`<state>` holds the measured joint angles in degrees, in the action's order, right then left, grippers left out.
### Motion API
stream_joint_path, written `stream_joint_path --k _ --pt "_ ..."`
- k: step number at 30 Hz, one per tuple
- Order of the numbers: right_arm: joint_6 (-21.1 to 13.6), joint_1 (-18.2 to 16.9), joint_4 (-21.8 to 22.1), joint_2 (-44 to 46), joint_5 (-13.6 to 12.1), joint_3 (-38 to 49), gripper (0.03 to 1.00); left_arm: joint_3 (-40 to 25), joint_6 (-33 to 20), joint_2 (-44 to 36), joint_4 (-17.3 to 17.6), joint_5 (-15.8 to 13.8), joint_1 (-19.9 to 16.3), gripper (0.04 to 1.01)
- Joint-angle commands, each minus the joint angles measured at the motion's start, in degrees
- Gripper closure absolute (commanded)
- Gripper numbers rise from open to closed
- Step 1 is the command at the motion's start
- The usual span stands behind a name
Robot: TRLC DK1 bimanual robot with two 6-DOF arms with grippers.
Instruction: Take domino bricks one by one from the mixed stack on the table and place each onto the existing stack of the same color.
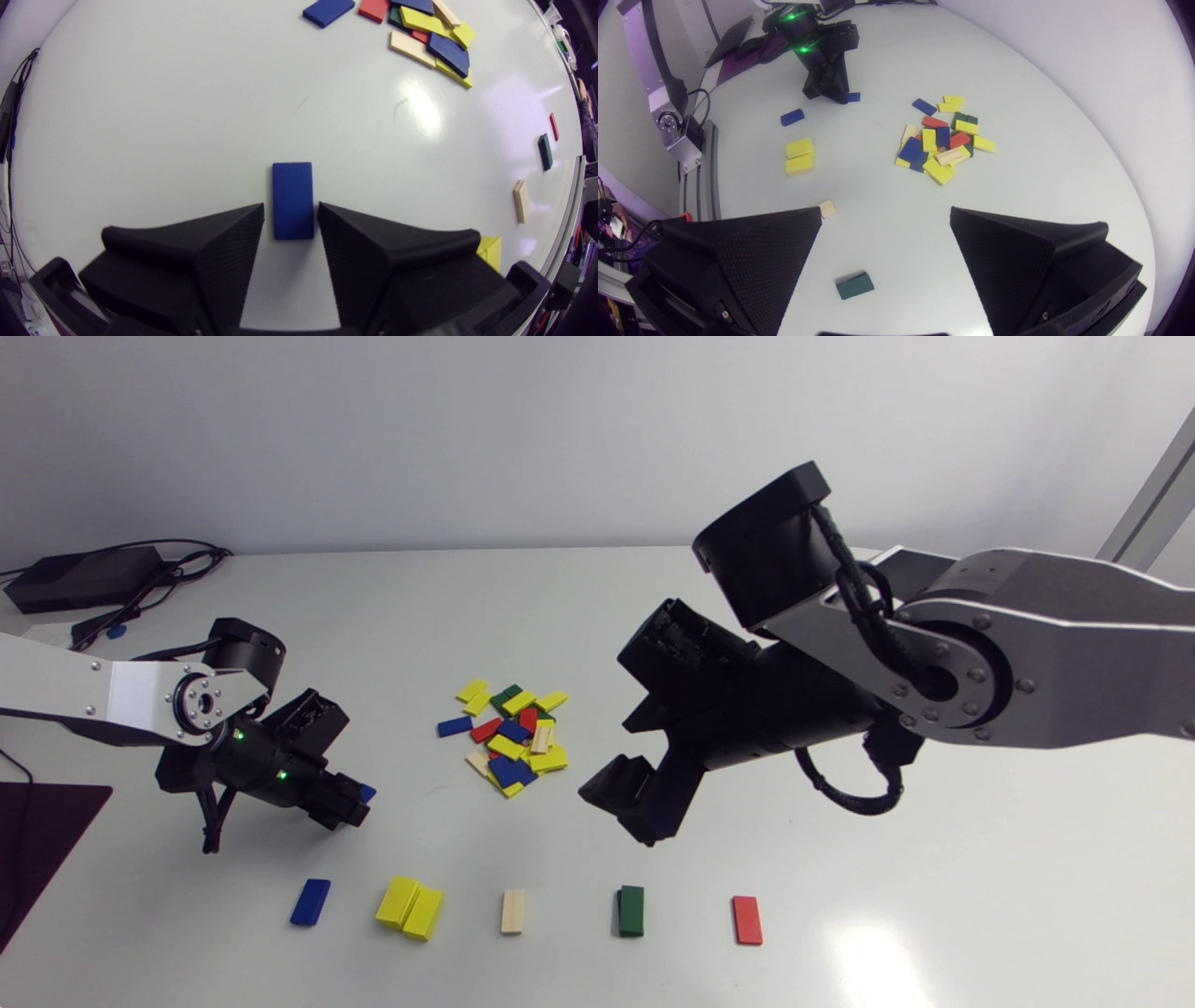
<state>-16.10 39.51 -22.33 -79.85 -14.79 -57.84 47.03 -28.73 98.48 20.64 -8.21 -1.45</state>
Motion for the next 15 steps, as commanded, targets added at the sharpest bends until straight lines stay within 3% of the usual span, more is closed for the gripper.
stream_joint_path --k 1,3,6,10,13,15 --pt "-0.07 0.4 0.27 0.05 0.11 0.98 0.069 -1.67 -3.26 -1.18 3.26 -0.85 -0.13 0.172" --pt "-0.07 0.4 0.27 0.05 0.11 1.07 0.069 -0.27 -5.63 -2.68 4.05 -0.93 -0.48 0.052" --pt "0.01 0.48 0.88 -0.48 0.02 1.24 0.069 2.9 -12.31 -4.96 5.28 -2.08 -2.15 0.052" --pt "0.01 0.48 0.88 -1.01 0.02 1.24 0.069 5.09 -29.01 -5.22 0.98 -4.89 -5.58 0.056" --pt "0.01 0.48 0.88 -1.09 0.02 1.33 0.069 9.4 -42.72 -0.74 4.14 -7.53 -8.39 0.056" --pt "-0.07 0.4 0.88 -1.27 0.02 1.42 0.069 13.18 -50.9 2.6 9.33 -8.05 -9.09 0.056"
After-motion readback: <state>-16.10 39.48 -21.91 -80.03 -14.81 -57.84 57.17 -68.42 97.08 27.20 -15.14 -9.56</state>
